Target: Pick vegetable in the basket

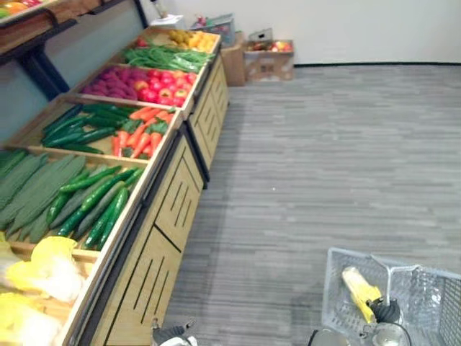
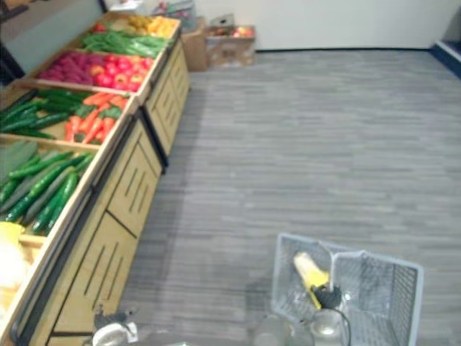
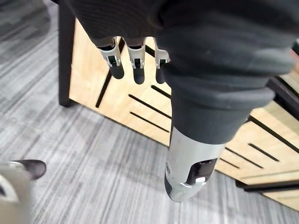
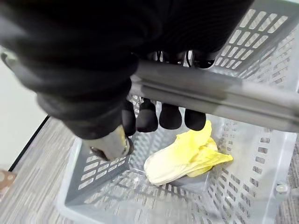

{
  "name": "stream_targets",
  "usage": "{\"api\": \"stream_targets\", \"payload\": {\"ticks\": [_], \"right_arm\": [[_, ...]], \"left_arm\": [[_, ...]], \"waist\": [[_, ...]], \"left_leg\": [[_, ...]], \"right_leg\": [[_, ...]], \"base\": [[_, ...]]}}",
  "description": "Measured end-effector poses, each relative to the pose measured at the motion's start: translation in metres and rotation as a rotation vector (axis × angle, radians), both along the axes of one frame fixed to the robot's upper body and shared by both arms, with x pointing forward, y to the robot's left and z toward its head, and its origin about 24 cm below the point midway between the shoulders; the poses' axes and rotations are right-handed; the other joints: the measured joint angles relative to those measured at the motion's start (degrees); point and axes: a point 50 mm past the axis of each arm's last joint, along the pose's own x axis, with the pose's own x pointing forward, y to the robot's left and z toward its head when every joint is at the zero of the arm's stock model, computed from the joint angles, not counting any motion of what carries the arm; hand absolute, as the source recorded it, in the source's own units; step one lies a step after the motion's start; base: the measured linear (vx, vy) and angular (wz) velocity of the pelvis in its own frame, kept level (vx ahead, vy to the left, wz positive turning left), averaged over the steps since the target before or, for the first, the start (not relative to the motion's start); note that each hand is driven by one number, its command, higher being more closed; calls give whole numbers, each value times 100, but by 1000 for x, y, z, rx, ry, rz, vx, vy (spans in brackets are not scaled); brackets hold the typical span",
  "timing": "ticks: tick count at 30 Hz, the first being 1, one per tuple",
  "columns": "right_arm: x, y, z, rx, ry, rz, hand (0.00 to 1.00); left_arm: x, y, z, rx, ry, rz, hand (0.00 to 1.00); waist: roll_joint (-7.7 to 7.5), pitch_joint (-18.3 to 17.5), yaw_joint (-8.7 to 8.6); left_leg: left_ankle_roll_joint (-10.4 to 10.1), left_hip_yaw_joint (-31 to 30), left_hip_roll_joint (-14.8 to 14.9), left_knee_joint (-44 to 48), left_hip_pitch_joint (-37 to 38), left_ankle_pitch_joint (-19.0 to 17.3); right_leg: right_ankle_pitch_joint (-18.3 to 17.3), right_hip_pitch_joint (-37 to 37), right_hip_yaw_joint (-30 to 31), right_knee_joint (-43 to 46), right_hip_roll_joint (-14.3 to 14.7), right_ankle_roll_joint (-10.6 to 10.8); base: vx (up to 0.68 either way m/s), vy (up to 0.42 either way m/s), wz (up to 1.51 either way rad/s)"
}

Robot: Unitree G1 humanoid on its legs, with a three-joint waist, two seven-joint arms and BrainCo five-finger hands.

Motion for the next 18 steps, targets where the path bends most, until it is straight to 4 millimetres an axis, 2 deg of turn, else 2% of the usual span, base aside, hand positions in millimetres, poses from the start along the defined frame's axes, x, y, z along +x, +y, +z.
{"api": "stream_targets", "payload": {"ticks": [1, 2, 3, 4, 5, 6, 7, 8, 9, 10, 11, 12, 13, 14, 15, 16, 17, 18], "right_arm": [[-3, -1, -1, -3, 8, 1, 100], [-4, -1, -1, -5, 15, 7, 100], [-6, -1, -1, -7, 19, 13, 100], [-7, 0, -2, -8, 22, 14, 100], [-5, 1, -1, -10, 19, 24, 100], [-4, -1, 0, -17, 15, 21, 100], [-4, -3, 1, -26, 15, 23, 100], [-5, -4, 0, -26, 19, 23, 100], [-6, -4, 0, -26, 20, 22, 100], [-7, -4, 0, -27, 24, 21, 100], [-9, -5, 0, -30, 28, 19, 100], [-9, -6, 0, -30, 28, 19, 100], [-10, -6, 0, -31, 30, 14, 100], [-12, -6, -1, -29, 34, 11, 100], [-11, 3, -5, 2, 43, 10, 100], [-8, 11, -7, 21, 36, 30, 100], [-2, 21, -7, 45, 16, 48, 100], [9, 27, -5, 60, -6, 71, 100]], "left_arm": [[-4, 2, -1, 4, 10, 12, 0], [-11, 3, -2, 7, 25, 28, 0], [-16, 6, -2, 12, 36, 39, 0], [-17, 7, -2, 16, 38, 40, 0], [-16, 8, -1, 17, 36, 37, 0], [-14, 4, -2, 7, 30, 30, 0], [-13, 3, -2, 6, 28, 28, 0], [-9, 3, -1, 8, 17, 22, 0], [-6, 3, 0, 8, 11, 18, 0], [-3, 2, 0, 6, 3, 13, 0], [1, 1, 2, 7, -11, 10, 0], [2, 1, 2, 8, -13, 10, 0], [0, 2, 2, 7, -6, 16, 0], [-4, 5, 1, 12, 5, 20, 0], [-6, 10, 2, 22, 14, 23, 0], [0, 16, 6, 43, -11, 21, 0], [6, 24, 10, 66, -35, 29, 0], [6, 28, 11, 69, -39, 50, 0]], "waist": [[40, 5, 12], [12, 22, 37], [27, 19, 35], [-20, 34, 37], [-77, 51, 49], [-79, 51, 37], [-81, 52, 32], [-109, 66, 18], [-131, 81, 7], [-140, 86, -4], [-122, 92, -3], [-98, 105, 6], [0, 93, 16], [137, 82, 50], [-100, 72, 18], [-246, 96, 14], [-450, 150, 58], [-546, 193, 100]], "left_leg": [[160, 33, 139, 335, -82, 211], [258, 155, 285, 518, -104, 595], [347, 229, 432, 656, -140, 1131], [408, 283, 513, 770, -217, 1469], [243, 433, 545, 995, -379, 1197], [218, 562, 504, 1027, -571, 669], [189, 611, 435, 949, -667, 495], [135, 631, 163, 407, -783, 349], [134, 631, -2, 8, -801, 351], [127, 621, -346, -960, -785, 417], [192, 637, -657, -1988, -718, 797], [311, 632, -772, -2413, -681, 1045], [579, 628, -864, -2787, -676, 1456], [898, 721, -824, -2761, -681, 1413], [806, 792, -964, -2693, -624, 1327], [808, 811, -1057, -2631, -675, 1200], [720, 914, -1125, -2539, -715, 970], [708, 1029, -1116, -2328, -715, 778]], "right_leg": [[-15, 184, -66, -96, 50, -10], [-25, 448, -126, -322, 140, -24], [7, 753, -176, -706, 279, -62], [71, 883, -206, -923, 321, -118], [180, 1105, -252, -1238, 345, -175], [283, 1260, -334, -1489, 356, -170], [343, 1357, -415, -1613, 365, -176], [400, 1560, -550, -1846, 374, -147], [409, 1668, -625, -1915, 369, -132], [418, 1847, -729, -2023, 368, -116], [425, 1990, -774, -2079, 402, -101], [430, 2074, -776, -2103, 434, -87], [426, 2207, -757, -2176, 561, -31], [339, 2390, -676, -2277, 738, 158], [299, 2486, -629, -2373, 626, 202], [299, 2498, -546, -2515, 554, 190], [293, 2526, -366, -2682, 500, 176], [394, 2535, -202, -2809, 440, 188]], "base": [[260, -169, 22], [278, -169, 11], [245, -148, 2], [265, -160, 5], [204, -131, 9], [196, -131, 11], [233, -116, 20], [235, -90, 24], [292, -46, 35], [256, 62, 31], [263, 107, 23], [286, 179, 8], [348, 260, -16], [358, 239, -7], [288, 152, 1], [228, 50, 6], [248, 53, -29], [250, 83, -47]]}}
